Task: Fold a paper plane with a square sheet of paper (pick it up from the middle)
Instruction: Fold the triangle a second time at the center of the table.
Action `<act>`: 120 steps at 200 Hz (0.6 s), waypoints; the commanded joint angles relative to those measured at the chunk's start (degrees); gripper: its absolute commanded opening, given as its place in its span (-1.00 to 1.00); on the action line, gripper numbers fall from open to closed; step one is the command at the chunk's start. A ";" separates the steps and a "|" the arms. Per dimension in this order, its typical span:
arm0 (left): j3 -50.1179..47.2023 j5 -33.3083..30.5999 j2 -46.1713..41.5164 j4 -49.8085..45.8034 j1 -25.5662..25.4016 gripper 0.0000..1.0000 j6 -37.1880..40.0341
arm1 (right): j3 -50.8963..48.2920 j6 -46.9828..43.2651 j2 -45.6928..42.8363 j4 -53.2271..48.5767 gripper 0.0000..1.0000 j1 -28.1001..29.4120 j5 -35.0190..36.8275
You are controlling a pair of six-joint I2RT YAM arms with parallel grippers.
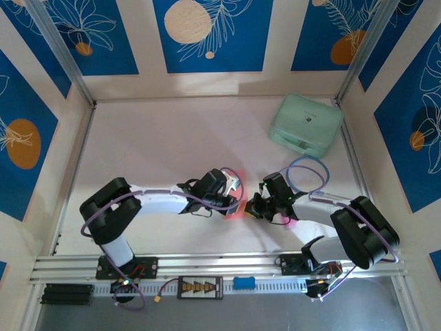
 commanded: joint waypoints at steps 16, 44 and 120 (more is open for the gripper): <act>1.47 0.56 0.90 -2.02 1.34 -0.97 0.34 | 1.30 -2.17 0.86 -4.51 -1.00 -0.68 1.39; 1.38 1.19 1.38 -1.89 2.20 -0.98 0.08 | 1.60 -2.82 1.21 -5.87 -1.00 -0.86 1.94; 4.07 5.43 2.88 -4.75 2.53 -0.91 2.26 | 2.51 -3.95 1.89 -6.79 -1.00 -1.21 1.85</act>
